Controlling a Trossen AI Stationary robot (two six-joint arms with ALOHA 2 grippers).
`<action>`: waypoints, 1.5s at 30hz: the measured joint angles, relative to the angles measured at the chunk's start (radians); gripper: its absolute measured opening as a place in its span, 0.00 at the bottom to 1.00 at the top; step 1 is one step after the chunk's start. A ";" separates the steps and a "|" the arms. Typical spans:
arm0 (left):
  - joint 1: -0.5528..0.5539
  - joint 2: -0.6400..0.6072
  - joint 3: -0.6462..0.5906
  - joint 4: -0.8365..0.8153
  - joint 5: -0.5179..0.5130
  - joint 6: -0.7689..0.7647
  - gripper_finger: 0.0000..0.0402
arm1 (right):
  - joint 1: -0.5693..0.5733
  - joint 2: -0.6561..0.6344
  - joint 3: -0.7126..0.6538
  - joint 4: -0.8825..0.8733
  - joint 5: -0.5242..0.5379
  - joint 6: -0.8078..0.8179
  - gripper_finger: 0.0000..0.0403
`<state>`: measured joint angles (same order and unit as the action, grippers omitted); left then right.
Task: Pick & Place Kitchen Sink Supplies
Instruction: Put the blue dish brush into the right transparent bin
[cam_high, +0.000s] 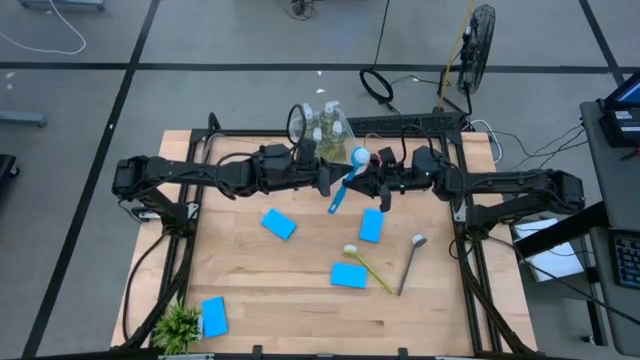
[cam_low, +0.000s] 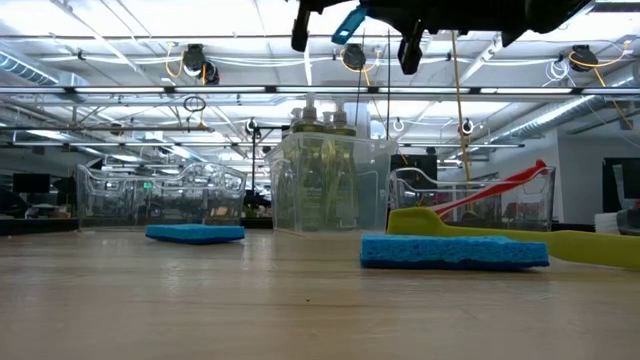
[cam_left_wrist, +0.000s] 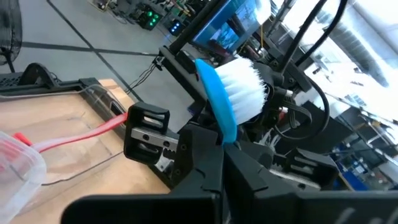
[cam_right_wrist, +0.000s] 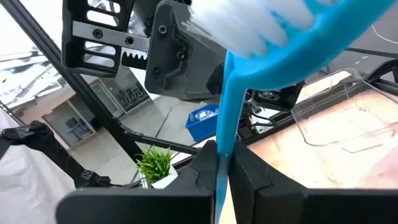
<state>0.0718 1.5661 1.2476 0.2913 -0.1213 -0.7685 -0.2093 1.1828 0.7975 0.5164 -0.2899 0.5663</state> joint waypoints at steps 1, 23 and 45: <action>0.005 0.000 0.000 0.000 0.017 0.008 0.03 | -0.005 -0.006 0.000 -0.014 -0.002 -0.003 0.02; 0.052 -0.011 0.000 -0.043 0.236 0.065 0.18 | -0.228 -0.230 0.298 -1.182 0.406 -0.567 0.02; 0.065 -0.011 -0.001 -0.109 0.270 0.106 0.18 | -0.238 0.184 0.436 -1.592 0.607 -0.870 0.02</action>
<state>0.1367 1.5555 1.2465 0.1826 0.1490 -0.6628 -0.4468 1.3665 1.2331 -1.0761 0.3168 -0.3038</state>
